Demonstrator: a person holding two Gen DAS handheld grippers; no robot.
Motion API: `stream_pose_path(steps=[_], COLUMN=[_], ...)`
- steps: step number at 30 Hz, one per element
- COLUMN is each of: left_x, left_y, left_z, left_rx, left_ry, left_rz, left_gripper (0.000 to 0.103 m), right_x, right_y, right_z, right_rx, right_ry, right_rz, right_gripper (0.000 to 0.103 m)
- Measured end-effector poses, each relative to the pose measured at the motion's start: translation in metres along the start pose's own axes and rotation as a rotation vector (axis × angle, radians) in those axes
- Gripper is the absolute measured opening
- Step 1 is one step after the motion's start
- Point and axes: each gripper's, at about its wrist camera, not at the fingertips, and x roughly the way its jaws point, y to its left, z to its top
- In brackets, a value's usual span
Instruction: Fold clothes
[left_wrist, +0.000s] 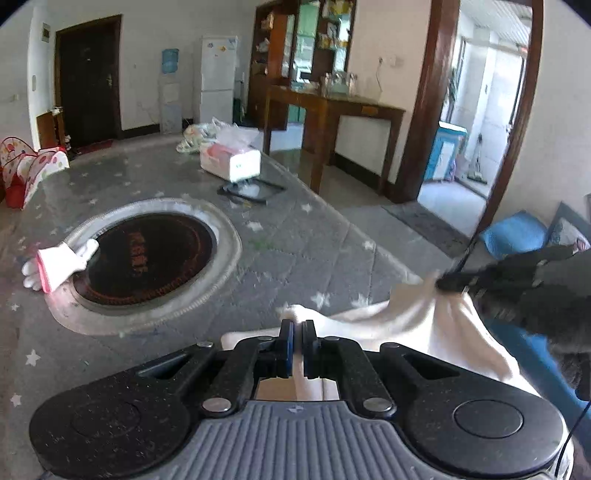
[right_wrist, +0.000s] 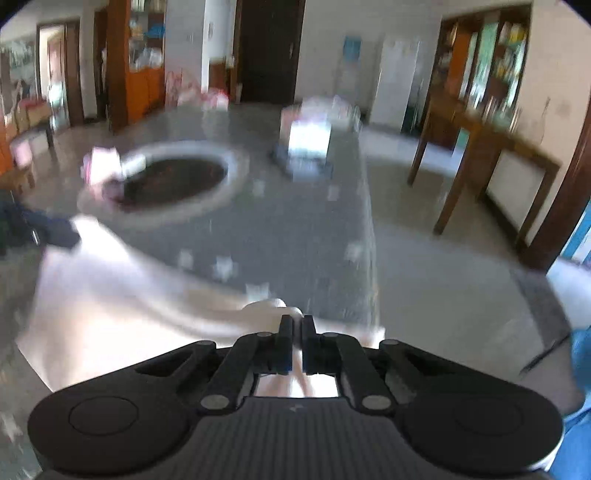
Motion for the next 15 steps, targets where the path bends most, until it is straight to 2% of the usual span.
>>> stream_pose_path(steps=[4, 8, 11, 15], left_x=[-0.033, -0.078, -0.103, -0.11], left_y=[0.007, 0.009, 0.006, 0.003], left_z=[0.019, 0.038, 0.046, 0.04], left_rx=[-0.029, -0.034, -0.016, 0.004], left_ry=[-0.093, -0.215, -0.26, -0.223], left_rz=[0.004, -0.006, -0.003, 0.0], left_gripper=[0.005, 0.005, 0.005, 0.005], right_x=[-0.063, -0.122, -0.151, -0.155], right_y=[-0.003, 0.001, 0.008, 0.022], right_z=[0.036, 0.055, 0.056, 0.043], right_rx=[0.065, 0.072, 0.068, 0.004], right_ry=[-0.239, -0.415, -0.478, -0.432], right_rz=[0.005, 0.026, 0.04, 0.021], right_gripper=[0.003, 0.003, 0.003, 0.003])
